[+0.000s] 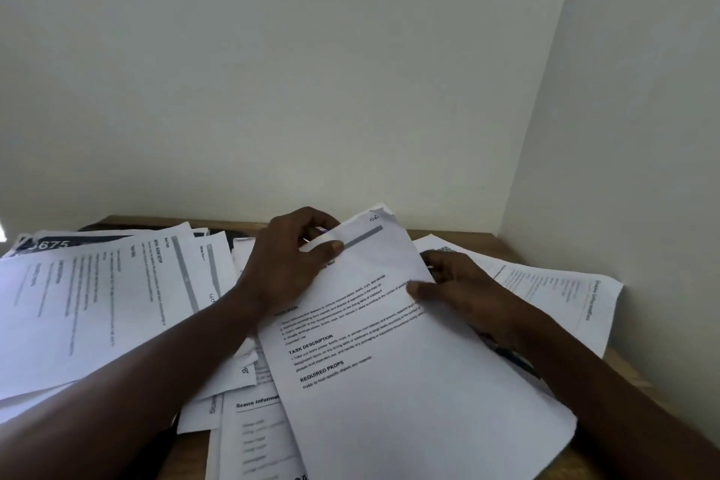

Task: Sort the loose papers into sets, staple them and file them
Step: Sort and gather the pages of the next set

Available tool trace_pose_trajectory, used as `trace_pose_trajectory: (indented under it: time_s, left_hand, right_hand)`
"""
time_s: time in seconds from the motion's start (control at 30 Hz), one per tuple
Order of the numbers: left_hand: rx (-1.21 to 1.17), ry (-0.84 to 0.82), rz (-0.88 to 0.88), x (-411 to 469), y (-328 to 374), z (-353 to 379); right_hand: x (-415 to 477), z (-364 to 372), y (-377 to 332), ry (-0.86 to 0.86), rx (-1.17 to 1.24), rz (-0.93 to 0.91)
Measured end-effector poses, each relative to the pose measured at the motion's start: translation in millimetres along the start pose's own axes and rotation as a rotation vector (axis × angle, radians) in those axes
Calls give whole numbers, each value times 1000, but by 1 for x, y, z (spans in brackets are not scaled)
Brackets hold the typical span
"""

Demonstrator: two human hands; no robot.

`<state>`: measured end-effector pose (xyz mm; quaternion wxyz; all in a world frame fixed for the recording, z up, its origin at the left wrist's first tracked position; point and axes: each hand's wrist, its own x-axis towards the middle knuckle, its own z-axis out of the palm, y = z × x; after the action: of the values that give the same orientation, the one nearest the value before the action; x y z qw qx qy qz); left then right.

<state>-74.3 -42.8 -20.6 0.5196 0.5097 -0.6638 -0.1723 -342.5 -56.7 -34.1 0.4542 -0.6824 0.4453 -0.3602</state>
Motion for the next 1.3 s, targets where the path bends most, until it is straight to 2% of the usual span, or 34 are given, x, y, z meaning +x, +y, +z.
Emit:
trace_pose_trajectory:
  time_s: [0.13,0.37,0.47,0.7,0.83,0.93,1.0,1.3]
  left_hand:
    - [61,-47,31,-2,0,1]
    - [32,-200,67,-9,2,8]
    - [14,-185,41,-6,1,9]
    - [-3,-148,32,-4,-10,9]
    - [-298,-112,-94,1,-11,4]
    - [-442,-83,-186,4,-9,2]
    - [-459,-96,-172,1,-5,2]
    - [-190,-247,-108,-5,-9,9]
  right_hand:
    - [2,18,3,242,6,-133]
    - [6,31,1,421,20,-231]
    - [6,28,2,428,50,-201]
    - [0,30,-3,328,214,-122]
    - [0,27,-10,306,351,1]
    - [-4,24,-10,298,245,11]
    - [-5,25,-10,307,196,3]
    - [-5,27,-3,452,-34,-79]
